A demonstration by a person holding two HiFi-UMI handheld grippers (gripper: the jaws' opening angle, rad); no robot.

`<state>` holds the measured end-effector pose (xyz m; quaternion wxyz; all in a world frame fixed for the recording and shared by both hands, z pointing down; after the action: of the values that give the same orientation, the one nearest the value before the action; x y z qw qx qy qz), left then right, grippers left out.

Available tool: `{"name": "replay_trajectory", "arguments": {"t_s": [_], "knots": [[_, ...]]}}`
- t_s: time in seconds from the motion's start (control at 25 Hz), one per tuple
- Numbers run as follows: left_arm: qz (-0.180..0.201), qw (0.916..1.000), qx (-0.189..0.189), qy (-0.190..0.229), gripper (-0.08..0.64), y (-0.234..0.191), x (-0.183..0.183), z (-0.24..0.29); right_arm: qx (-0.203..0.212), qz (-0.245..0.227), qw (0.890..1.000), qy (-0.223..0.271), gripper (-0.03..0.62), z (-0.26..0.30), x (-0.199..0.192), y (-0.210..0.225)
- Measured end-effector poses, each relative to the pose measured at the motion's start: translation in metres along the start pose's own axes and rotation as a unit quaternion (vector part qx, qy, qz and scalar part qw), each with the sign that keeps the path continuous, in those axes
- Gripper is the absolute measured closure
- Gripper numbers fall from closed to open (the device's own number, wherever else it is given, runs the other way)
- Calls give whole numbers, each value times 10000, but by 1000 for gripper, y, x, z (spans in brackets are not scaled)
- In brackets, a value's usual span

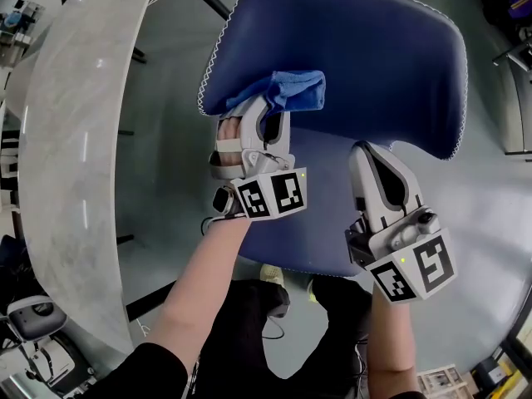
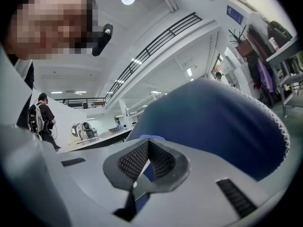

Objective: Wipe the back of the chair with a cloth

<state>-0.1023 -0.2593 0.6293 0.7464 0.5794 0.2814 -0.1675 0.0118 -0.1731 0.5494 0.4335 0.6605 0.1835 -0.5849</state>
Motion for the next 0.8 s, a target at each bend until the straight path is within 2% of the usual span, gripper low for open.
{"name": "replay_trajectory", "arguments": {"t_s": [0.32,0.56,0.8], "knots": [[-110,9988,-486,11,499,56,-24,5,124,-107,9998,-88,578,4,-30,14],[12,9972,-747,91,499,80,-46,7,104,-155,9998,-116,578,10,-51,18],[175,9939,-1087,-28,499,109,-71,5,159,-190,9997,-90,578,19,-63,16]]}}
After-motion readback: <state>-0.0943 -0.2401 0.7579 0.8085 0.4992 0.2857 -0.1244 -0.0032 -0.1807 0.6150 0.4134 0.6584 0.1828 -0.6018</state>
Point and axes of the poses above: the fingertips, and each gripper's own axes: z forward along the fingers, y to its right, x out of its top, the point moved 2 cm from there along -z, backward along the fingers, and after that the axes turned 1 degree about -y, right-handed, at the moved point
